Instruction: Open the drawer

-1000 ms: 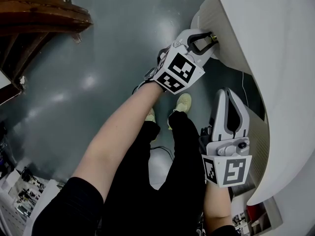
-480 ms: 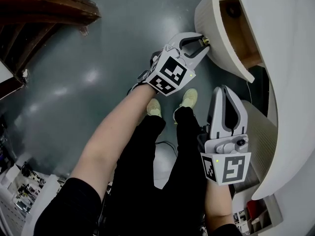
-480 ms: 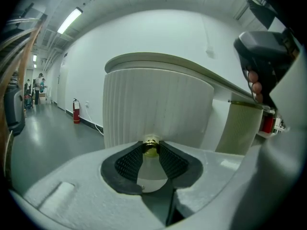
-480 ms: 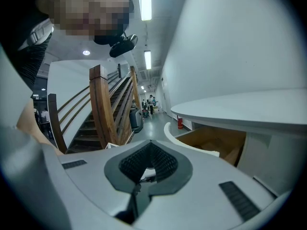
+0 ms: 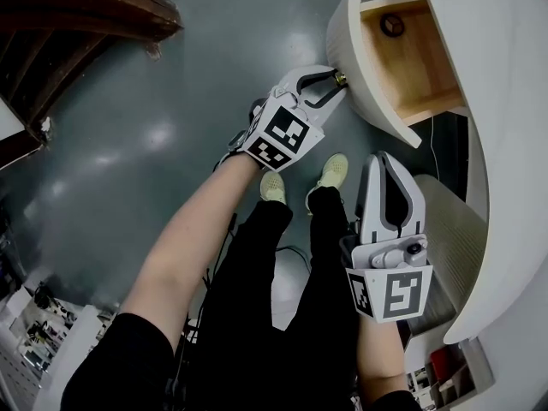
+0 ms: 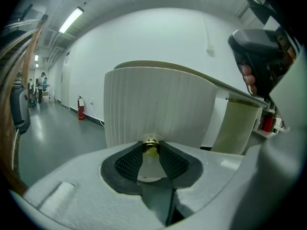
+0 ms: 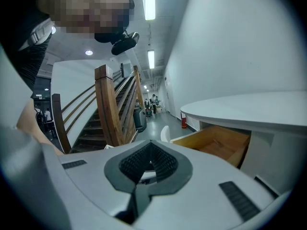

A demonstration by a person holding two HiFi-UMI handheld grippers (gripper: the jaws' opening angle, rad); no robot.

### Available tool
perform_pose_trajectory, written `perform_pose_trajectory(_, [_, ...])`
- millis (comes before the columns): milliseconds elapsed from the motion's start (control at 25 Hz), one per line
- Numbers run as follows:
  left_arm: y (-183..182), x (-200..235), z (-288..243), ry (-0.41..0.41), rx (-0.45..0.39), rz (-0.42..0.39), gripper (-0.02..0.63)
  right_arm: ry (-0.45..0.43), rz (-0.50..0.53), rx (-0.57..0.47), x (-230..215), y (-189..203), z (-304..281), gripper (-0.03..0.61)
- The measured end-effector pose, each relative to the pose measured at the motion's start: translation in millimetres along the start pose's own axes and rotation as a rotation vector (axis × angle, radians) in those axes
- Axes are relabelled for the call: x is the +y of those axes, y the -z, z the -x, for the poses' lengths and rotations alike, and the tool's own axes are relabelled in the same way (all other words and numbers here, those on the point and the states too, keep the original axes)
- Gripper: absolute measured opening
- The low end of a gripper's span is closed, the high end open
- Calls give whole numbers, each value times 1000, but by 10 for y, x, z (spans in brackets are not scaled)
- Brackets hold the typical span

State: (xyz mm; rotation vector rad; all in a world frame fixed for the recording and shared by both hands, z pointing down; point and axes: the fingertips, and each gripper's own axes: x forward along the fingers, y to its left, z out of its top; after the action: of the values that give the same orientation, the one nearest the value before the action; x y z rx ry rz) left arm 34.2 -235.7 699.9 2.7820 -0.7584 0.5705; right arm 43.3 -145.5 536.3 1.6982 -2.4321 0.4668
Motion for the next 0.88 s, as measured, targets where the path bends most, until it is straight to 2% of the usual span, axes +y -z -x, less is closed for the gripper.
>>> perform_pose_trajectory(320, [174,-34,377,-1,32,-5,110,-11,12,2,326,1,162,15])
perform_pose_trajectory(880, [382,12,594,-27,45,8,111,-13,39,5,588,54,223,15])
